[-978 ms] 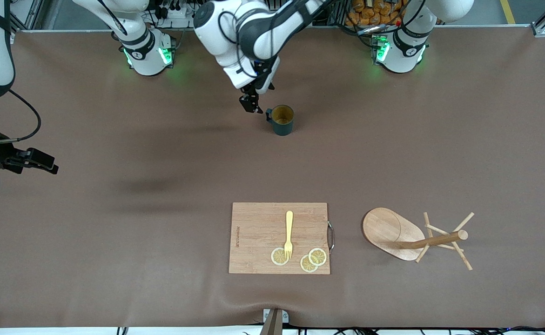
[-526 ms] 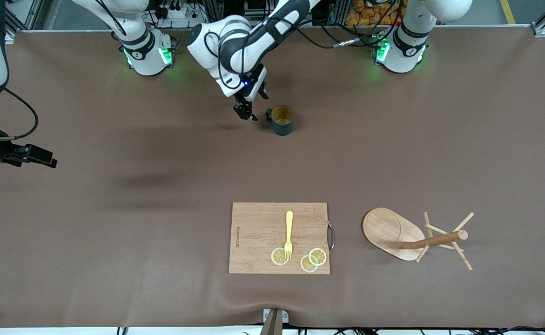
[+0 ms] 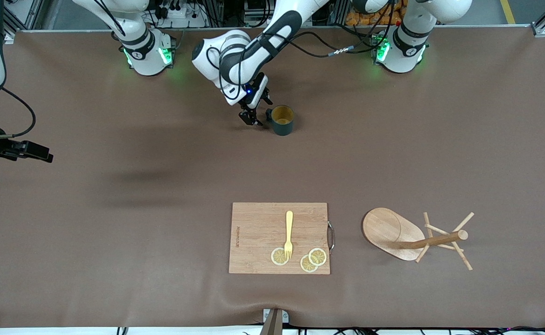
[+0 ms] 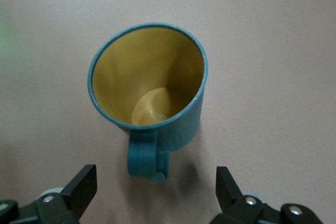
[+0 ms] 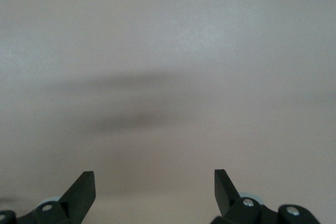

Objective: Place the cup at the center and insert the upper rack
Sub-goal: 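Lower the left gripper onto the mug handle and close it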

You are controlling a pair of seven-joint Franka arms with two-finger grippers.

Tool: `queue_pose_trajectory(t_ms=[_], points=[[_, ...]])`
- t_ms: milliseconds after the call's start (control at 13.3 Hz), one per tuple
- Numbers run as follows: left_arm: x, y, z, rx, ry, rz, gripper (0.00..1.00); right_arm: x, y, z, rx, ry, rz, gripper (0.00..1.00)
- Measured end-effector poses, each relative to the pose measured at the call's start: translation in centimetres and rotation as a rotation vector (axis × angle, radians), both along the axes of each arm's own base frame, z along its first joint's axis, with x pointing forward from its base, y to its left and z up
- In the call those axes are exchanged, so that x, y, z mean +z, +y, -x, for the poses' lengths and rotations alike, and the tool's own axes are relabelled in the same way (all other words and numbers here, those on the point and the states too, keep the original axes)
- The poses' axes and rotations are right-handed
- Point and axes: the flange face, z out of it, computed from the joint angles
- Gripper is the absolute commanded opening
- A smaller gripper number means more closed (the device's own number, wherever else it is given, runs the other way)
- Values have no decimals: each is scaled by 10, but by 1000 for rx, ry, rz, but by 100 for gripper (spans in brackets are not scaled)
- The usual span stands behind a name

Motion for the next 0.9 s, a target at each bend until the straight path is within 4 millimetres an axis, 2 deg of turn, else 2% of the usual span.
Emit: queue_pose_trajectory(t_ms=[451, 526, 903], points=[[2, 1, -3, -9, -20, -17, 94, 0, 1, 1, -49, 7, 4, 100], [2, 2, -4, -10, -24, -19, 89, 0, 1, 1, -52, 7, 4, 100], [1, 2, -4, -10, -24, -20, 54, -2, 4, 3, -56, 34, 2, 100]])
